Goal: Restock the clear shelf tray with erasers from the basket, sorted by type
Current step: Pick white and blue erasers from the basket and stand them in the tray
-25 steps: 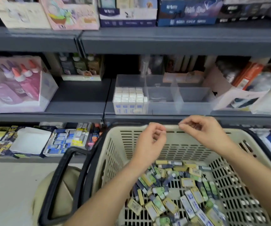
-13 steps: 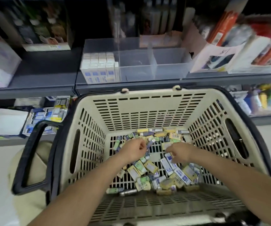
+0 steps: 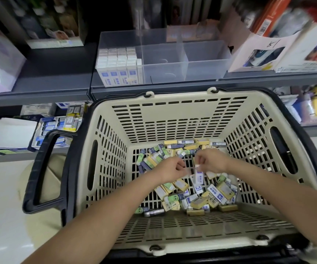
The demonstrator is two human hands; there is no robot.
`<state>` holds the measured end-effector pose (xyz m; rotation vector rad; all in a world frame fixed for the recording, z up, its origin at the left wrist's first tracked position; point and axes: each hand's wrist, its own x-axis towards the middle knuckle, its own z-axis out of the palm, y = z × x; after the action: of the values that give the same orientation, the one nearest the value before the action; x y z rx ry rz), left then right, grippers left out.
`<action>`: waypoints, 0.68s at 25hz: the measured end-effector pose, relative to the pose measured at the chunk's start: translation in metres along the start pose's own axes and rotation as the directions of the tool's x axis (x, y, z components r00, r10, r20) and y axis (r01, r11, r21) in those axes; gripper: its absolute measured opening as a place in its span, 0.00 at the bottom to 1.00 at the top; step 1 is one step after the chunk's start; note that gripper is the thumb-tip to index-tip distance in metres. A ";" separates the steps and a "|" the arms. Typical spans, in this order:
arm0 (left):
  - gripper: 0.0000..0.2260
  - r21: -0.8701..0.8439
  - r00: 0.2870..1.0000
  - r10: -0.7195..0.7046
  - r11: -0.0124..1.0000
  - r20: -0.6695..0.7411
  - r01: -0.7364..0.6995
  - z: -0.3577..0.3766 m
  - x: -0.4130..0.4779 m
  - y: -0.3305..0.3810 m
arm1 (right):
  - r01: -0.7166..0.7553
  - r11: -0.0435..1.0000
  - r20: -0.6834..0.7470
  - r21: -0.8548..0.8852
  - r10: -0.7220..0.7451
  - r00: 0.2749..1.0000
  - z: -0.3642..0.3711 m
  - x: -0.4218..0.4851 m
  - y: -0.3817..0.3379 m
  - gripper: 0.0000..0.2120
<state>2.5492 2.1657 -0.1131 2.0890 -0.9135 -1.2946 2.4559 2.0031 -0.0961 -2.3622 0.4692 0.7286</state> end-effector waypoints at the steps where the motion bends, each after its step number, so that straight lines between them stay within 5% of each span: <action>1: 0.16 -0.054 1.000 -0.014 0.998 0.006 0.014 0.001 0.000 0.002 | 0.000 0.980 -0.018 0.197 0.004 1.000 -0.004 -0.001 -0.006 0.05; 4: 0.15 -0.183 0.997 -0.077 0.980 -0.015 0.073 -0.003 -0.001 0.008 | 0.002 0.836 -0.043 0.548 0.026 0.999 -0.003 -0.001 -0.018 0.03; 5: 0.15 -0.198 0.994 -0.107 0.975 -0.015 0.102 -0.005 -0.002 0.007 | -0.012 0.859 -0.052 0.512 0.045 0.998 0.001 -0.001 -0.018 0.04; 7: 0.16 -0.229 0.984 -0.176 0.957 0.017 0.175 -0.010 -0.003 0.004 | -0.026 0.987 -0.037 0.158 0.033 0.999 0.011 -0.001 -0.010 0.11; 10: 0.18 -0.300 0.965 -0.251 0.918 0.073 0.261 -0.015 -0.004 -0.004 | 0.064 0.962 0.123 -0.265 -0.032 0.992 0.032 -0.001 -0.001 0.23; 13: 0.18 -0.328 0.964 -0.260 0.907 0.051 0.263 -0.017 -0.003 -0.008 | 0.109 0.933 0.181 -0.344 -0.048 0.982 0.043 0.000 0.000 0.22; 17: 0.17 -0.341 0.966 -0.253 0.914 -0.051 0.221 -0.023 0.000 -0.011 | 0.049 0.983 0.166 -0.175 -0.020 0.986 0.030 0.001 -0.001 0.11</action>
<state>2.5727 2.1743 -0.1111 2.0112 -0.3726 -1.3485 2.4453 2.0225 -0.1156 -2.4429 0.3019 0.9749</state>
